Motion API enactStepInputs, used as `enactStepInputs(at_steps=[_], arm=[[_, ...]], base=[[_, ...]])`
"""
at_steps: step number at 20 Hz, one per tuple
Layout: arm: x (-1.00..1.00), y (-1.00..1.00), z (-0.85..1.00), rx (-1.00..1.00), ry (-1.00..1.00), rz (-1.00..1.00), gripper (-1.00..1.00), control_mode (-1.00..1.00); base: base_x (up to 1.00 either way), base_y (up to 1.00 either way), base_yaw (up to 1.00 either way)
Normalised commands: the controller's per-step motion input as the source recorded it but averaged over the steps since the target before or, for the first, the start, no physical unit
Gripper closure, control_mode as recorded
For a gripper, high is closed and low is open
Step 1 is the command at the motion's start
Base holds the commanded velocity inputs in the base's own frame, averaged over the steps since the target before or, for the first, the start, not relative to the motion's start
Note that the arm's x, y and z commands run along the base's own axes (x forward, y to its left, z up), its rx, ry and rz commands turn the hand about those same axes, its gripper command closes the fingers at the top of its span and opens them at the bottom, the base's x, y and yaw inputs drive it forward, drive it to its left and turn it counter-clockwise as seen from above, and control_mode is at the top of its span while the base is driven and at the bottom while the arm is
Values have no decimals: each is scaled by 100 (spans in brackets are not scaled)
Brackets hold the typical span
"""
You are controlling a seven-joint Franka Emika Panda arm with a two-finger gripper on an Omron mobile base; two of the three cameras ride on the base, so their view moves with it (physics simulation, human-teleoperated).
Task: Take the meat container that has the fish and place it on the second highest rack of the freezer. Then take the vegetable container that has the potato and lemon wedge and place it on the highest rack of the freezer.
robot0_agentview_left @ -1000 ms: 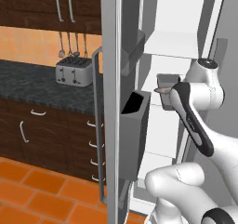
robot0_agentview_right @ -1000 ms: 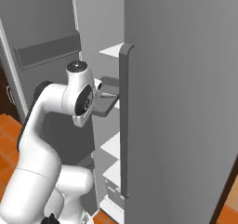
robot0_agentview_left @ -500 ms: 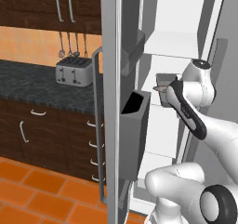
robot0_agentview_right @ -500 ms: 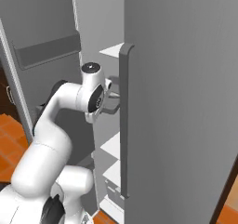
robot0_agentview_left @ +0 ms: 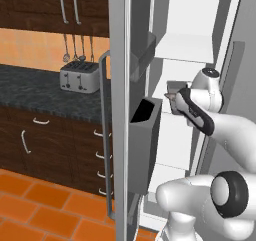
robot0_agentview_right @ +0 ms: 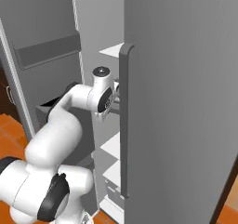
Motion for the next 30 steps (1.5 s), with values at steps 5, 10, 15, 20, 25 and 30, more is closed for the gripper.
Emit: enactStepInputs(at_steps=[5, 10, 15, 20, 25, 30], arm=[[43, -25, -16, 0, 0, -2, 100, -100], [49, -13, -13, 0, 0, -2, 100, -100], [57, 0, -9, 0, 0, 0, 100, -100], [38, -16, -28, 0, -2, -3, 100, -100], [38, -20, -21, 0, -4, -4, 100, -100], [30, -27, -11, 0, 0, -2, 100, -100]], base=[[0, 0, 0], [0, 0, 0], [0, 0, 0], [0, 0, 0], [0, 0, 0], [0, 0, 0]])
